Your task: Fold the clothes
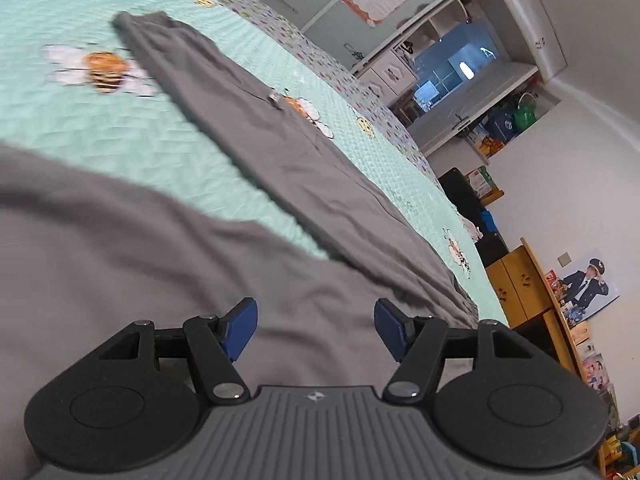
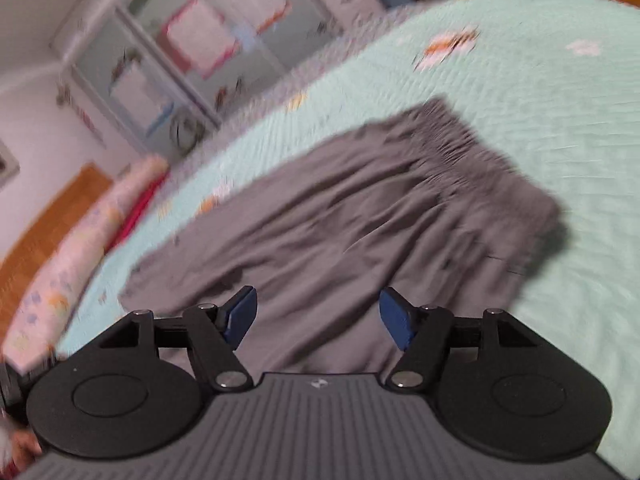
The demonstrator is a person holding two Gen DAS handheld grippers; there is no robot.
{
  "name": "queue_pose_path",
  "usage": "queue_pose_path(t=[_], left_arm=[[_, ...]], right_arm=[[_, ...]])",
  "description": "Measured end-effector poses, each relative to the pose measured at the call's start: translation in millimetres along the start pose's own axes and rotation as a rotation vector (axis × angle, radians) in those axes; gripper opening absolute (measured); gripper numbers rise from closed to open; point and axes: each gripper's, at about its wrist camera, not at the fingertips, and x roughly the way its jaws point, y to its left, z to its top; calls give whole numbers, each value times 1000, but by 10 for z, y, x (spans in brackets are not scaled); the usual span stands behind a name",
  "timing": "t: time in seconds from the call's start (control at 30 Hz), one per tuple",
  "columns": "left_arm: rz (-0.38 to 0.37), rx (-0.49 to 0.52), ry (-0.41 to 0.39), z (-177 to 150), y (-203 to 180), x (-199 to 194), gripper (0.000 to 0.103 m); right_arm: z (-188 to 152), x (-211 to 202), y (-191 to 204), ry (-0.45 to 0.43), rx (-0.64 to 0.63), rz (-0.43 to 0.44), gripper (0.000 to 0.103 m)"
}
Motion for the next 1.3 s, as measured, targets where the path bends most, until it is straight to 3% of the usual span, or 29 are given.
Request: queue_pose_path(t=[0.1, 0.23, 0.43, 0.6, 0.7, 0.9, 1.1, 1.17, 1.23, 1.27, 1.3], left_arm=[[10, -44, 2, -123, 160, -311, 68], [21, -92, 19, -231, 209, -494, 68], [74, -5, 93, -361, -35, -435, 68], [195, 106, 192, -527, -255, -293, 68], [238, 140, 200, -580, -332, -277, 68], [302, 168, 203, -649, -411, -316, 68], [373, 247, 199, -701, -546, -341, 68], [393, 295, 197, -731, -594, -325, 69], [406, 333, 199, -761, -633, -308, 69], [406, 346, 203, -775, -648, -298, 69], [407, 358, 208, -790, -662, -287, 69]], right_arm=[[-47, -299, -210, -69, 87, -55, 68], [-140, -368, -417, -24, 183, -94, 70], [-309, -205, -256, 21, 166, -54, 72], [-454, -135, -128, 42, 158, 0, 73], [-506, -143, -144, 48, 190, 39, 74], [-400, 45, -52, 94, 116, 61, 79], [-488, 43, -44, 59, 90, 64, 77], [-498, 19, -51, 62, 65, 50, 68], [-487, -7, -73, 70, 50, 12, 37], [-485, -25, -102, 73, 57, -4, 30], [-487, -41, -140, 77, 72, -10, 15]])
